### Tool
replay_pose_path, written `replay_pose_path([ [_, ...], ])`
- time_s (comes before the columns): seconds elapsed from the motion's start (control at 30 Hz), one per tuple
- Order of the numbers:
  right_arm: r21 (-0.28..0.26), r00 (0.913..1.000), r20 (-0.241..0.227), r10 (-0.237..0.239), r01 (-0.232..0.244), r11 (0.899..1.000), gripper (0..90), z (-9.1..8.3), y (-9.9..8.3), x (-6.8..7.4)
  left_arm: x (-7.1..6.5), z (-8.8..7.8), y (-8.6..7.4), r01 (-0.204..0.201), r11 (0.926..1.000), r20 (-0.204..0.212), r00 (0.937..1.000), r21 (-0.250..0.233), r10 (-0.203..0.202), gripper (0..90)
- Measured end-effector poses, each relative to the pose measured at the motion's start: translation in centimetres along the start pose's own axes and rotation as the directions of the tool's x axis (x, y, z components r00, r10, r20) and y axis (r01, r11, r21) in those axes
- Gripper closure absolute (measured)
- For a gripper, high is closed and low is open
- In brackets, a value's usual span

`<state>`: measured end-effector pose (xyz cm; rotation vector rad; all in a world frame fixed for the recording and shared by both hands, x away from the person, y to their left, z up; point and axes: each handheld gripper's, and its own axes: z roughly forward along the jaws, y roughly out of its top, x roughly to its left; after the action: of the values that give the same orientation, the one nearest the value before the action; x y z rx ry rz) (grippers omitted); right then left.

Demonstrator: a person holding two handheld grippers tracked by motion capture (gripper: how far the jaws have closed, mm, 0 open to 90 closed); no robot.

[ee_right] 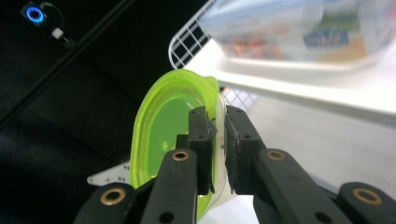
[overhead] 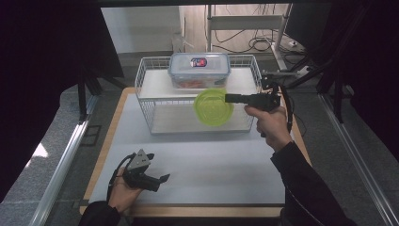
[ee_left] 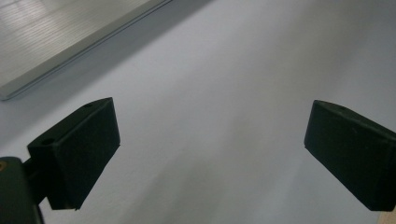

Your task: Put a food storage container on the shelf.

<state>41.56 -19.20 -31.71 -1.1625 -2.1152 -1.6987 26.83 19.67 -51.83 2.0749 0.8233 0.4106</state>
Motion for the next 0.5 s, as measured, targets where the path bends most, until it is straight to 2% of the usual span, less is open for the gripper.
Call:
replay_pose_path([
  [0.3,-0.036,1.0000,0.004,-0.003,0.004,0.999,82.4,-0.2,3.3,1.1,0.0,0.0,0.0,0.008,0.9999,0.004,1.0000,-0.006,-0.008,3.4],
  [0.5,-0.062,0.9999,0.007,0.011,-0.010,0.998,82.5,0.1,5.1,1.4,0.0,0.0,0.0,0.009,0.9999,0.004,1.0000,-0.007,-0.009,3.4],
])
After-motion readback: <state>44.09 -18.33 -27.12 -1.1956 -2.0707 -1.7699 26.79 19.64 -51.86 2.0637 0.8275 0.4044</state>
